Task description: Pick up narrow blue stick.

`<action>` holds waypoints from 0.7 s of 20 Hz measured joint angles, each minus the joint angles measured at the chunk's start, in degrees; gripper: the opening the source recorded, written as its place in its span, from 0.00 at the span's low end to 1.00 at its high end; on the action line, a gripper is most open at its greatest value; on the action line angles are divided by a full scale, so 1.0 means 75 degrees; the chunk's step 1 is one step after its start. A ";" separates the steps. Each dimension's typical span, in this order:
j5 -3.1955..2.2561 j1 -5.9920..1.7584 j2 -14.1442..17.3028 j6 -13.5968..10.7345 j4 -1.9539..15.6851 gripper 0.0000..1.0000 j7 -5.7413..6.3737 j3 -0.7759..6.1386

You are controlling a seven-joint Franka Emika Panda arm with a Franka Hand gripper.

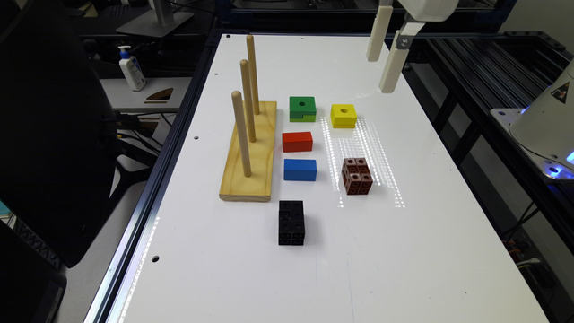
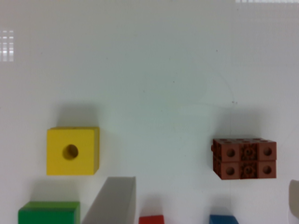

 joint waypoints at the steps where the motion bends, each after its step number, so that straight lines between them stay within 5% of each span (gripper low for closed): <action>1: 0.0000 0.0000 0.0055 0.0000 0.0048 1.00 0.0003 0.0005; 5: 0.0006 0.0002 0.0279 0.0002 0.0265 1.00 0.0023 0.0035; 10: 0.0009 0.0003 0.0734 0.0002 0.0736 1.00 0.0260 0.0249; 14: 0.0009 -0.0004 0.1032 0.0002 0.0981 1.00 0.0305 0.0294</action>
